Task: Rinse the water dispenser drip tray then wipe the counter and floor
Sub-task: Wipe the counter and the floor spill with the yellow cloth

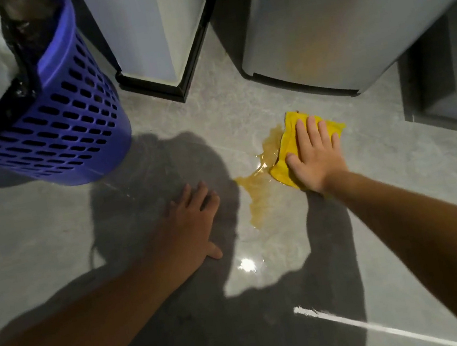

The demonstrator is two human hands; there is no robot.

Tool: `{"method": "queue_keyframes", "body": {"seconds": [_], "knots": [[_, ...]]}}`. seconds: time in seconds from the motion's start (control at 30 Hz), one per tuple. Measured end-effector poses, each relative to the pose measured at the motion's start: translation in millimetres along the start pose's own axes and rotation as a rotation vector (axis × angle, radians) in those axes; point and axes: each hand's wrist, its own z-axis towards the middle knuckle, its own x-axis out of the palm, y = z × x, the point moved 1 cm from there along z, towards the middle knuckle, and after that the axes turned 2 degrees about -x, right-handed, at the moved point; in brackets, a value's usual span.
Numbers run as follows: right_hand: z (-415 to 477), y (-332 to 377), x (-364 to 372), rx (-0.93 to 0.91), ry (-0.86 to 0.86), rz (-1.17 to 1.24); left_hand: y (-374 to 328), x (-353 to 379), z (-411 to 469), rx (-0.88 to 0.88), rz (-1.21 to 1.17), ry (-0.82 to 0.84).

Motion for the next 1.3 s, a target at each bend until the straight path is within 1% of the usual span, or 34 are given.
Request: {"method": "queue_keyframes", "body": {"seconds": [0.13, 0.2, 0.23, 0.3, 0.37, 0.43, 0.53, 0.6, 0.67, 0.73, 0.8, 0.9, 0.97, 1.03, 1.07, 1.1, 1.17, 1.2, 1.23, 1.27, 1.3], "knots": [[25.2, -15.6, -21.2, -0.427, 0.051, -0.332, -2.8, -2.4, 1.7, -0.008, 0.019, 0.014], [25.5, -11.6, -21.0, -0.601, 0.082, -0.428, -3.8, -4.3, 0.7, -0.010, 0.020, 0.021], [21.9, -8.9, -17.9, -0.655, 0.100, -0.428, -4.0, -5.1, 0.5, -0.009, 0.022, 0.019], [6.3, -6.2, -8.2, -0.684, 0.115, -0.385, -4.0, -6.2, 0.2, -0.009, 0.016, 0.024], [-18.9, -7.7, 3.8, -0.657, 0.086, -0.345, -3.8, -7.6, -0.8, -0.014, -0.003, 0.034], [-51.3, -7.0, 17.8, -0.588, 0.050, -0.281, -3.0, -8.3, -1.1, -0.003, -0.024, 0.032], [-101.1, 4.1, 41.5, -0.399, 0.006, -0.146, 0.7, -7.0, -3.2, -0.003, -0.066, 0.004], [-127.9, 18.4, 56.5, -0.273, -0.006, -0.102, 4.2, -7.3, -7.4, 0.005, -0.091, -0.010], [-143.3, 35.5, 67.6, -0.165, -0.038, -0.068, 12.2, -7.7, -14.9, -0.010, -0.093, -0.060], [-146.9, 53.7, 73.8, -0.056, -0.073, -0.025, 27.6, -8.1, -26.5, -0.076, -0.078, -0.117], [-141.3, 75.9, 76.4, 0.055, -0.081, 0.017, 48.5, -7.0, -41.2, -0.155, -0.084, -0.131], [-125.1, 112.1, 74.3, 0.222, -0.067, 0.129, 67.6, -9.1, -60.9, -0.188, -0.088, -0.115], [-111.9, 130.9, 65.7, 0.293, -0.038, 0.226, 62.8, -10.8, -67.5, -0.179, -0.134, -0.177], [-104.6, 136.6, 55.5, 0.313, 0.016, 0.314, 45.4, -11.3, -69.0, -0.111, -0.226, -0.259], [-104.2, 132.6, 49.9, 0.295, 0.028, 0.343, 32.2, -10.8, -67.6, -0.048, -0.270, -0.293], [-106.0, 124.5, 42.4, 0.253, 0.019, 0.389, 16.6, -9.5, -65.3, 0.032, -0.300, -0.316], [-117.5, 97.7, 24.1, 0.132, -0.072, 0.523, -16.6, -3.6, -56.9, 0.203, -0.334, -0.322], [-127.8, 79.9, 16.1, 0.093, -0.111, 0.546, -31.4, 0.6, -51.8, 0.246, -0.363, -0.275], [-139.2, 60.2, 10.2, 0.079, -0.120, 0.515, -42.5, 4.3, -45.7, 0.237, -0.400, -0.189], [-151.2, 39.5, 6.7, 0.091, -0.092, 0.449, -49.2, 6.4, -39.0, 0.183, -0.439, -0.095], [-163.4, 19.0, 6.4, 0.124, -0.021, 0.375, -52.1, 7.0, -31.0, 0.109, -0.470, -0.044]]}}
